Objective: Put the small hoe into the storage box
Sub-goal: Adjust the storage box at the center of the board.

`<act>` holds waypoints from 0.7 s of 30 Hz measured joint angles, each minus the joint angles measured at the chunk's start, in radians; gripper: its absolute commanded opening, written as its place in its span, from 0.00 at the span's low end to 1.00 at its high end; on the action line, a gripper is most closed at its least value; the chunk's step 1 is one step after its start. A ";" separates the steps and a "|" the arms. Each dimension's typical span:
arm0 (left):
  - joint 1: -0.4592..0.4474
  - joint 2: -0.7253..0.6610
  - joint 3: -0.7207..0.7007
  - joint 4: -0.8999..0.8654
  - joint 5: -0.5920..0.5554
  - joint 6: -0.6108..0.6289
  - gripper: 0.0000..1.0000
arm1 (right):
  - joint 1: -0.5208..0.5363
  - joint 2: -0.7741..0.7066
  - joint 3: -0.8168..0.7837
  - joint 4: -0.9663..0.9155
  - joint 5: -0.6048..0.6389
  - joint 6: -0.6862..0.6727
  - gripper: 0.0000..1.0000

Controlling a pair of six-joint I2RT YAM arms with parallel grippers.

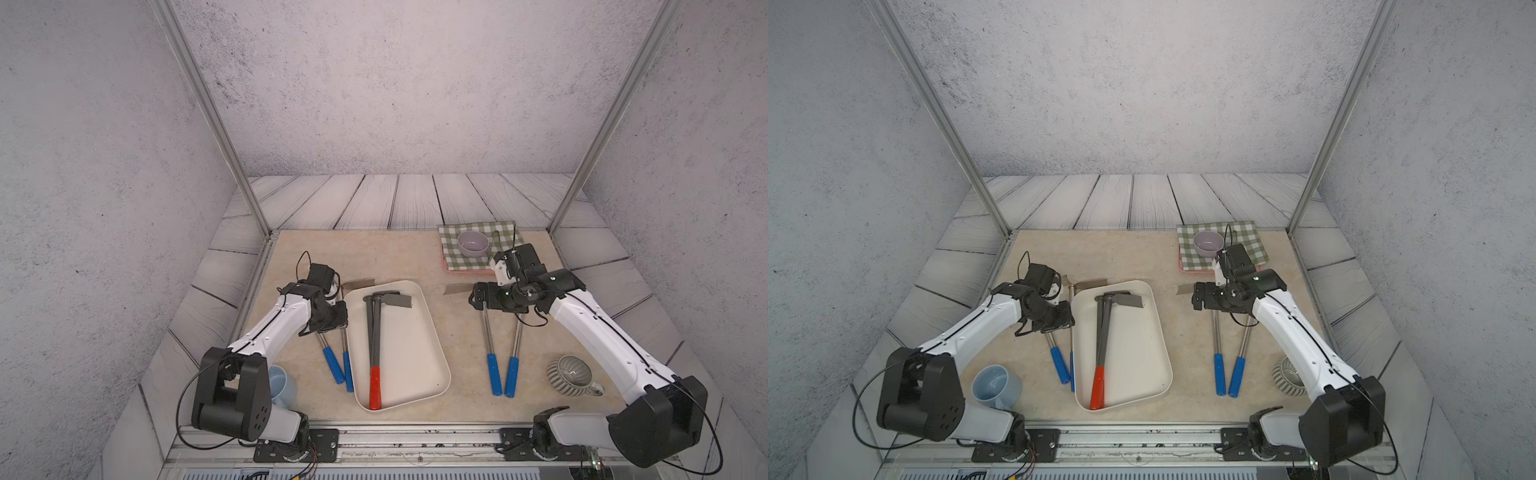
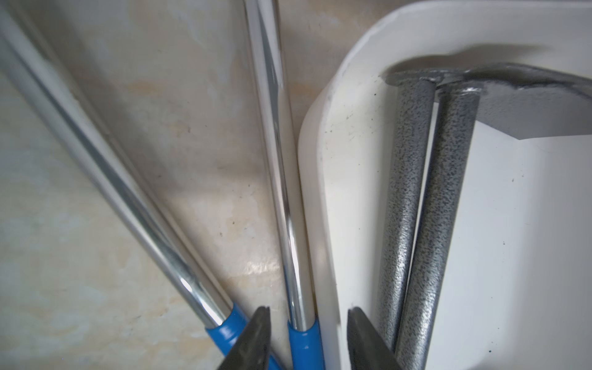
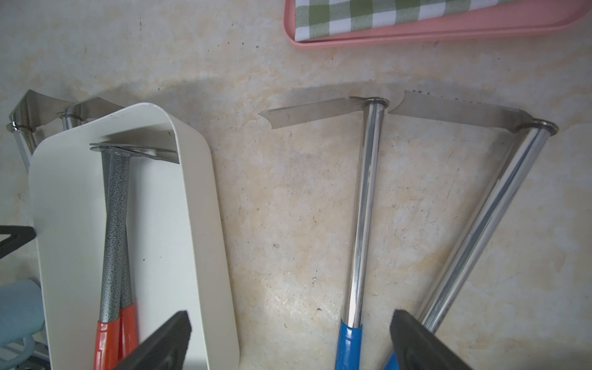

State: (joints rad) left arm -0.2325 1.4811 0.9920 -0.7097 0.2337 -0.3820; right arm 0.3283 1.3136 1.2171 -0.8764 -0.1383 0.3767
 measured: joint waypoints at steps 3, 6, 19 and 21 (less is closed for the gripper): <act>-0.006 0.066 0.014 0.021 0.019 0.000 0.38 | -0.003 0.000 0.000 0.003 -0.009 -0.008 0.99; -0.017 0.115 0.043 0.035 0.034 0.002 0.29 | -0.004 0.000 -0.002 0.006 -0.017 -0.015 0.99; -0.103 0.229 0.167 0.038 0.033 -0.037 0.13 | -0.008 0.014 -0.022 0.014 -0.028 -0.035 0.99; -0.111 0.240 0.181 0.033 0.031 -0.048 0.13 | -0.009 0.014 -0.022 0.014 -0.028 -0.038 0.99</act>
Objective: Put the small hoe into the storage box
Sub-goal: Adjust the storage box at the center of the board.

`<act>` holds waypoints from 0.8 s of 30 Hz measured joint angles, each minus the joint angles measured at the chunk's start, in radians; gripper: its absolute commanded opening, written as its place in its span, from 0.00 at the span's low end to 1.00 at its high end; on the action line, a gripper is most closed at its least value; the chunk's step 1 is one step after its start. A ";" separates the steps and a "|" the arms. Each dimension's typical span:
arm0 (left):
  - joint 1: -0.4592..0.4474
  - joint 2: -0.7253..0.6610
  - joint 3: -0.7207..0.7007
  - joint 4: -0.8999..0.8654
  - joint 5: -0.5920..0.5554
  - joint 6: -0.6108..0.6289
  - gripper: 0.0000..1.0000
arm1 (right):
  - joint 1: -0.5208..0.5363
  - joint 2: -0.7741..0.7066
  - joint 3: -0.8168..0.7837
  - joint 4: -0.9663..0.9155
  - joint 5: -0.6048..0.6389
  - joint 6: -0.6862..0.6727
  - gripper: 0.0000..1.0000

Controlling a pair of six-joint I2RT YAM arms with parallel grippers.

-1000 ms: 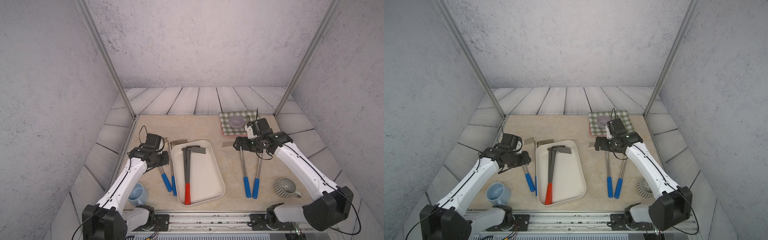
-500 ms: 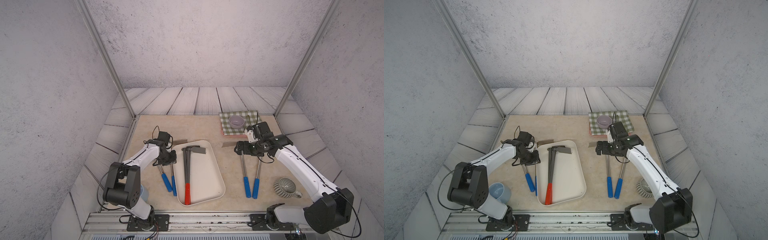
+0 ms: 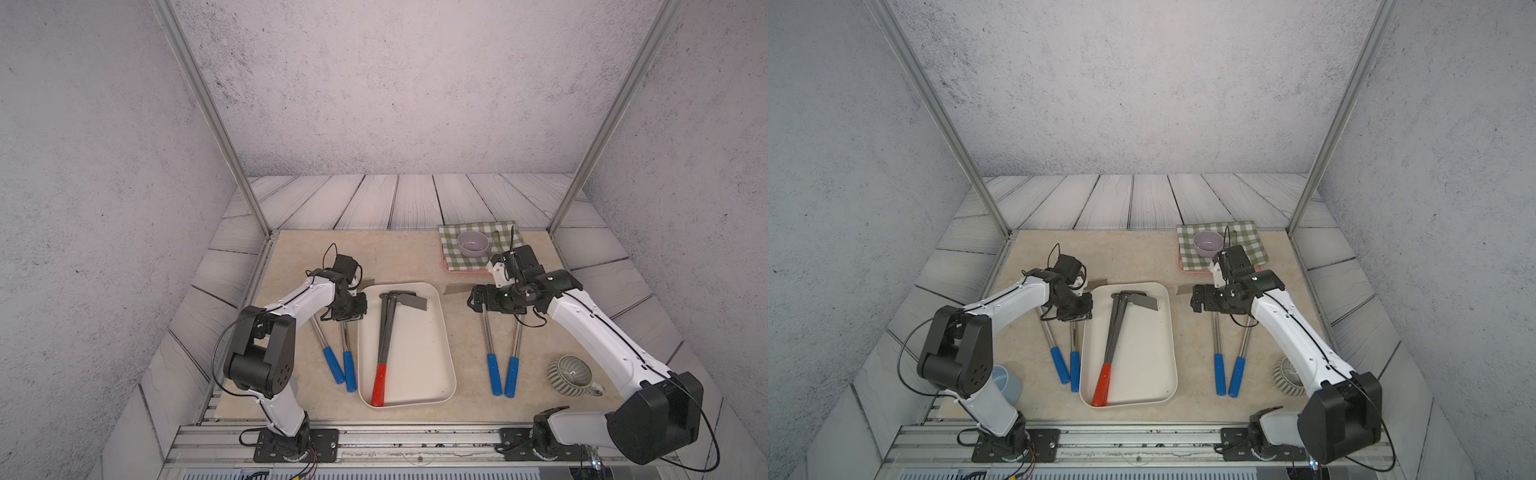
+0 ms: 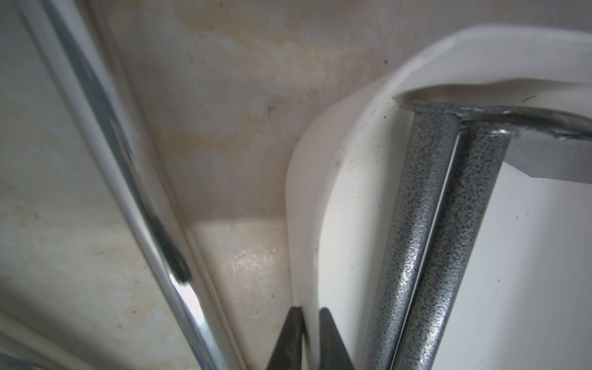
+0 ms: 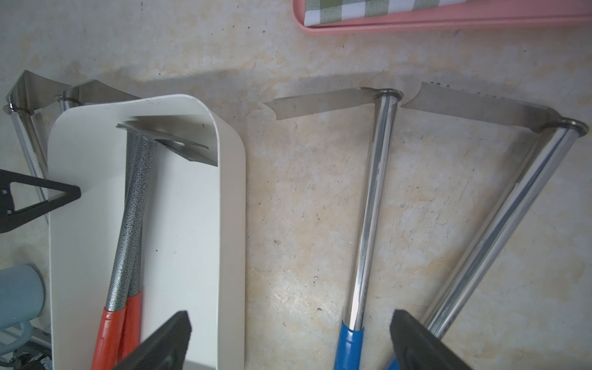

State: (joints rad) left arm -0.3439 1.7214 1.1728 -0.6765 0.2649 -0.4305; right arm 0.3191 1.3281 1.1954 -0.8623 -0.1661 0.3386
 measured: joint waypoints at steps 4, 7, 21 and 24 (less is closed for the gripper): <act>-0.018 0.026 0.034 -0.006 -0.004 -0.022 0.17 | -0.001 0.011 0.000 -0.001 0.001 -0.003 0.99; -0.028 0.036 0.053 -0.008 -0.008 -0.029 0.23 | -0.001 0.019 0.002 -0.003 0.012 -0.003 0.99; -0.032 -0.245 0.070 -0.097 -0.090 0.006 0.37 | -0.002 0.085 0.005 -0.001 0.116 0.031 0.90; -0.032 -0.342 0.053 -0.106 -0.130 0.017 0.37 | -0.002 0.136 0.006 0.010 0.117 0.050 0.87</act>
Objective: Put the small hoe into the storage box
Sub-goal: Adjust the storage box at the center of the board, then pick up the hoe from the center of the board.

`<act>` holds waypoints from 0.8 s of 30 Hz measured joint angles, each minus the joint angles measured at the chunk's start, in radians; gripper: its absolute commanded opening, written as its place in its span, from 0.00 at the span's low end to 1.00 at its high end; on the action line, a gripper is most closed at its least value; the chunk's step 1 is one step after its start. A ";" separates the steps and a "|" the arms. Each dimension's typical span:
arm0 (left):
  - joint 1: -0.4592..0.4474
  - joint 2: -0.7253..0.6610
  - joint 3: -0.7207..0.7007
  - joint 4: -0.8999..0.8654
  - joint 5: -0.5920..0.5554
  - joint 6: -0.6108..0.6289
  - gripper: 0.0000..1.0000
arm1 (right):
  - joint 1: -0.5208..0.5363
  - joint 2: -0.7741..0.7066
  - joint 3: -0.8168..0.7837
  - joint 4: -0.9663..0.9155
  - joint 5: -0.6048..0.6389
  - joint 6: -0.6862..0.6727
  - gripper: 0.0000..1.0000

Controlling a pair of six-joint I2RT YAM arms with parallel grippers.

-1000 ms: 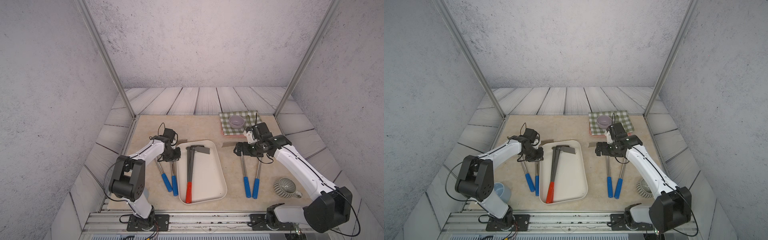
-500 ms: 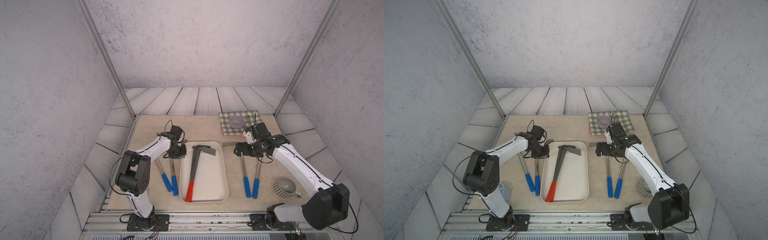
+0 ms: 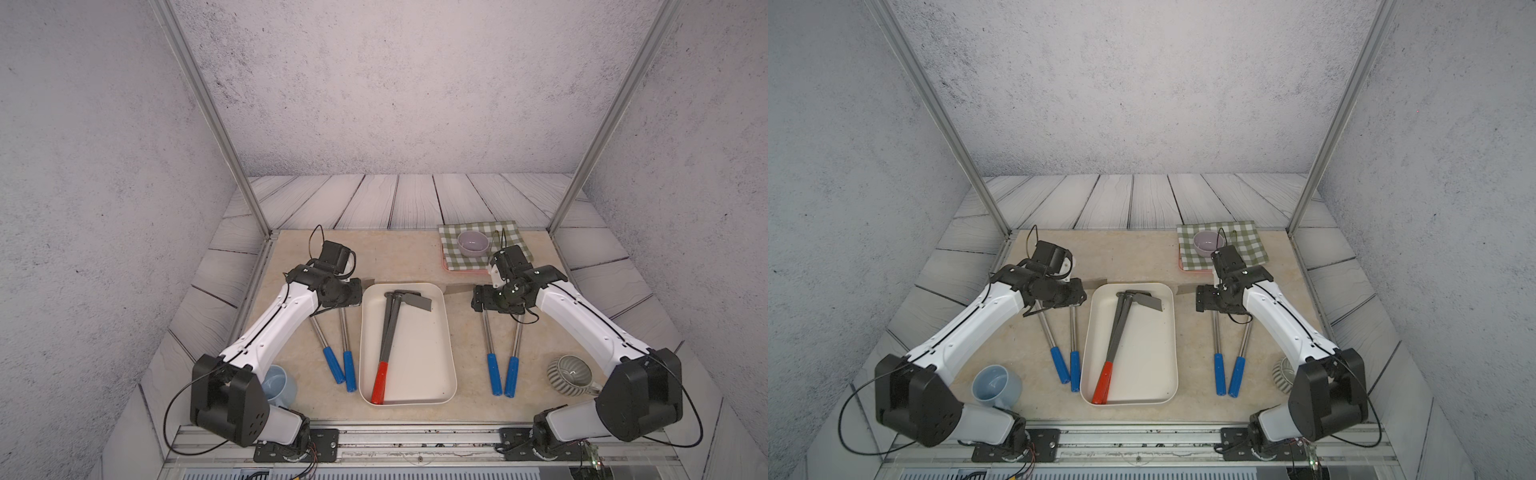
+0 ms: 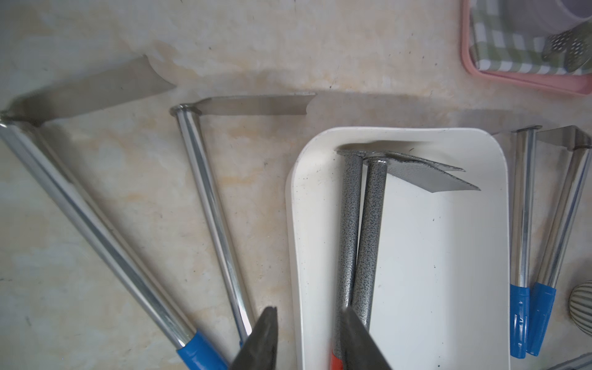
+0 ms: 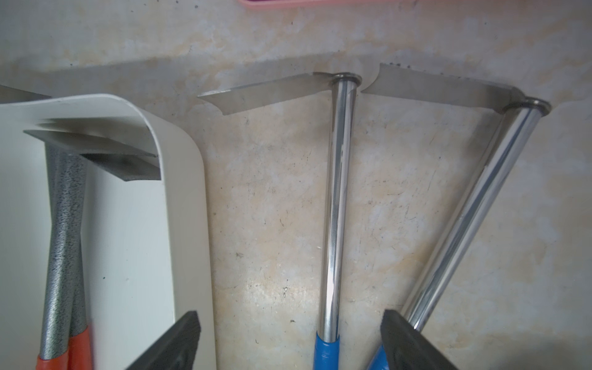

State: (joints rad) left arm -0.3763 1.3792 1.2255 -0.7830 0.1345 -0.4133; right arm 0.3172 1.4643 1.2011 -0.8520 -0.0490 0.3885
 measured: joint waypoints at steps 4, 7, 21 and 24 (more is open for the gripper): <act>0.002 -0.094 -0.067 -0.006 -0.039 0.013 0.38 | 0.000 0.076 -0.008 0.043 0.006 0.023 0.86; 0.006 -0.115 -0.106 -0.021 -0.053 0.021 0.38 | -0.001 0.129 -0.013 0.073 0.023 0.037 0.87; 0.021 -0.146 -0.154 -0.041 -0.064 0.051 0.39 | -0.025 0.294 0.011 0.114 0.077 0.037 0.91; 0.023 -0.155 -0.158 -0.041 -0.064 0.051 0.39 | -0.045 0.307 0.014 0.111 0.066 0.017 0.90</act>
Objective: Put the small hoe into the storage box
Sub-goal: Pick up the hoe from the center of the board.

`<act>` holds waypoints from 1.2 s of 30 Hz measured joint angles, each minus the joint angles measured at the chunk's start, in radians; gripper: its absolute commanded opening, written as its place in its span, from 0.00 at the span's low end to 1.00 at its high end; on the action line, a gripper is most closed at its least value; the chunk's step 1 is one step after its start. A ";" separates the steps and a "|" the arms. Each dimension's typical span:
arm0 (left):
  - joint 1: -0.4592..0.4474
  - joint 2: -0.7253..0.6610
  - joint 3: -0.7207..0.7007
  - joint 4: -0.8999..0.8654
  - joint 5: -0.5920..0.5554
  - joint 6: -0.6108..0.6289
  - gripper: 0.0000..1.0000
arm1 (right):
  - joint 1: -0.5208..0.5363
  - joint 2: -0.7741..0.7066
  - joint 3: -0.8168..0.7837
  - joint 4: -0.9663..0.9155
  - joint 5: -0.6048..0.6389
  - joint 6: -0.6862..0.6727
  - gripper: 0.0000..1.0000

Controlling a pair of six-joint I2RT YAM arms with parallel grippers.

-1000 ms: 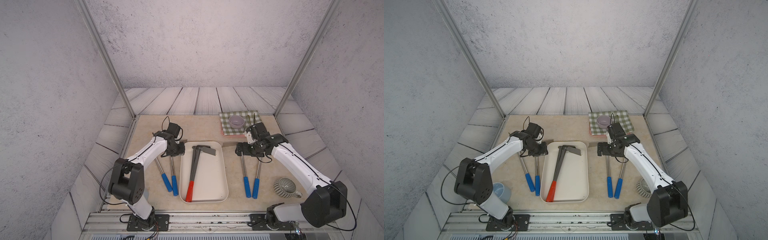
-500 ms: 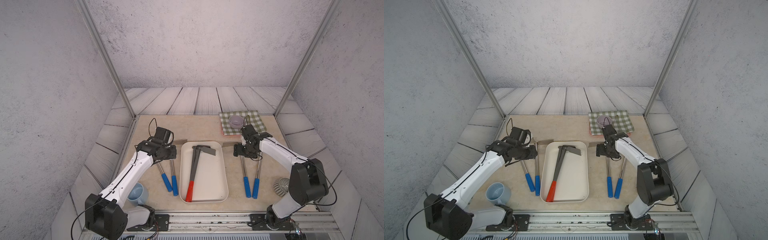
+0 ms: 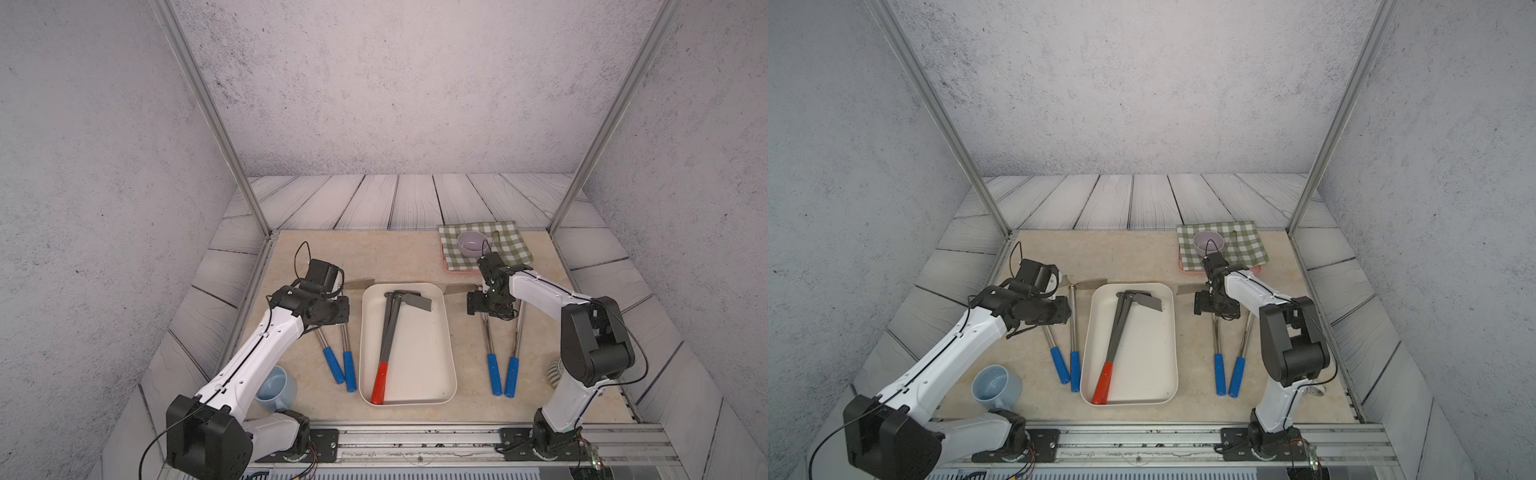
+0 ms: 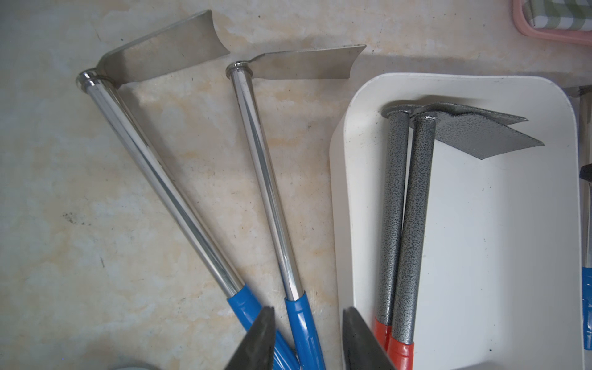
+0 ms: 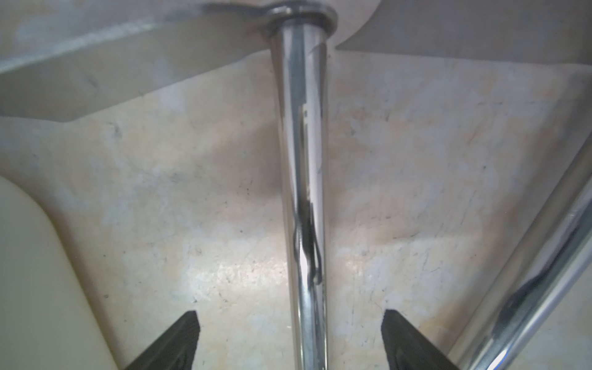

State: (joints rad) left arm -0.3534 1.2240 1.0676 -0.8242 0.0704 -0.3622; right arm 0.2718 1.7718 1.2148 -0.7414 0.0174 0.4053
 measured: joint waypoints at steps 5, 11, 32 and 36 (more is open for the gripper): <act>0.000 -0.002 -0.005 0.000 0.001 0.000 0.39 | -0.021 0.018 0.003 -0.001 -0.027 -0.037 0.86; 0.000 -0.002 -0.005 0.000 0.001 0.000 0.39 | -0.024 0.043 0.016 -0.003 -0.068 -0.067 0.79; 0.000 -0.002 -0.006 0.000 0.003 -0.001 0.39 | -0.024 0.109 0.020 -0.008 -0.124 -0.079 0.50; 0.000 -0.002 -0.006 0.000 0.003 -0.001 0.39 | -0.024 0.109 0.020 -0.010 -0.122 -0.079 0.43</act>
State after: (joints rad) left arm -0.3534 1.2217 1.0611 -0.8246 0.0734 -0.3630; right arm 0.2474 1.8805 1.2350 -0.7513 -0.1043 0.3260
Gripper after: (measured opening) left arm 0.391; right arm 0.455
